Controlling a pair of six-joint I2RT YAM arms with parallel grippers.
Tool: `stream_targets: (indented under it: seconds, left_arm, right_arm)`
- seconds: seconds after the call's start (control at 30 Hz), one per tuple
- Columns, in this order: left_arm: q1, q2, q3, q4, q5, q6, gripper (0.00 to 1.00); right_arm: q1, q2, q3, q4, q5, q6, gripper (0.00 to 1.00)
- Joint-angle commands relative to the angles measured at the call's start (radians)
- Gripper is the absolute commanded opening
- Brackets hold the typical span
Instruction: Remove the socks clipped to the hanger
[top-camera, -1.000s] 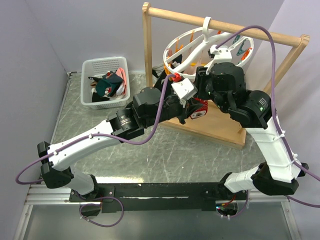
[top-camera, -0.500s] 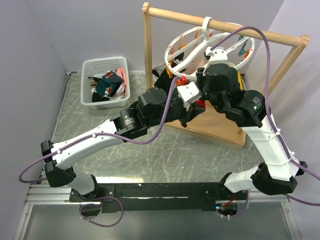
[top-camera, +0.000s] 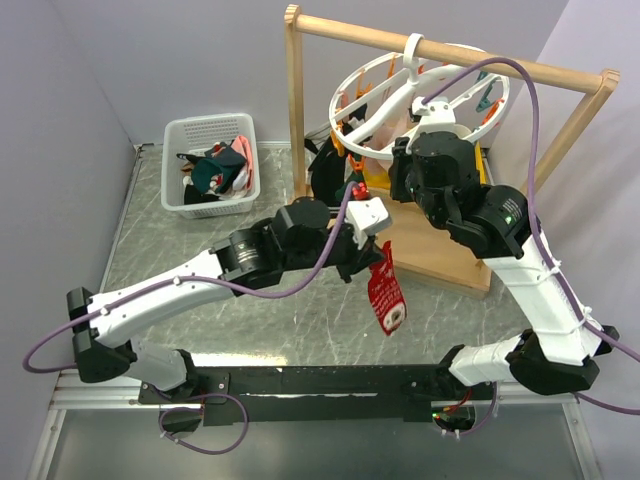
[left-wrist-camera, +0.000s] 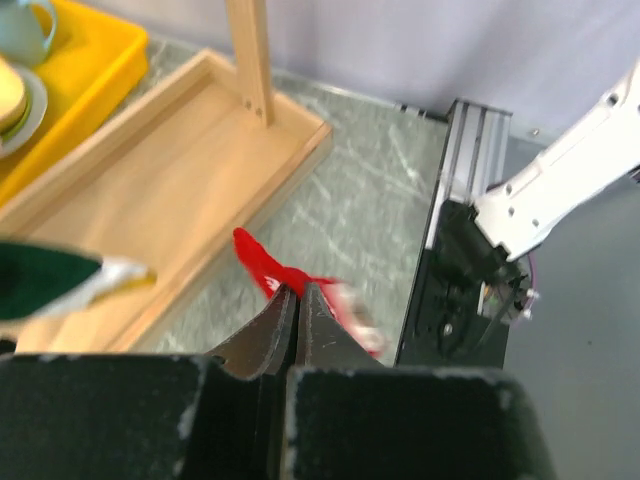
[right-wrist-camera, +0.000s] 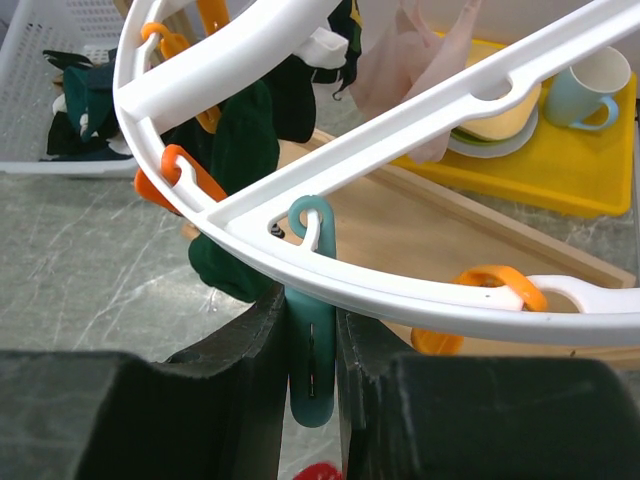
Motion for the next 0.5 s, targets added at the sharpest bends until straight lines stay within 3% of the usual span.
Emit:
stream_targets:
  seconds: [0.0, 0.27, 0.3, 0.33, 0.37, 0.47]
  left_arm:
    - [0.043, -0.084, -0.009, -0.057, -0.079, -0.045, 0.01]
    - [0.312, -0.108, 0.005, -0.235, -0.125, -0.118, 0.01]
    - [0.367, -0.112, 0.006, -0.244, -0.125, -0.120, 0.01]
    - [0.397, -0.109, 0.009, -0.250, -0.157, -0.118, 0.01]
    - [0.421, -0.105, 0.022, -0.269, -0.171, -0.118, 0.01]
    - [0.518, -0.076, 0.069, -0.293, -0.177, -0.106, 0.01]
  right_arm:
    - [0.003, -0.041, -0.021, 0.051, 0.017, -0.005, 0.20]
    - [0.003, -0.093, -0.090, 0.068, 0.020, -0.005, 0.27]
    - [0.004, -0.097, -0.095, 0.071, 0.022, -0.005, 0.30]
    - [0.003, -0.108, -0.105, 0.074, 0.020, -0.008, 0.46]
    - [0.003, -0.114, -0.113, 0.083, 0.023, -0.015, 0.54]
    - [0.003, -0.142, -0.141, 0.096, 0.028, -0.019, 0.71]
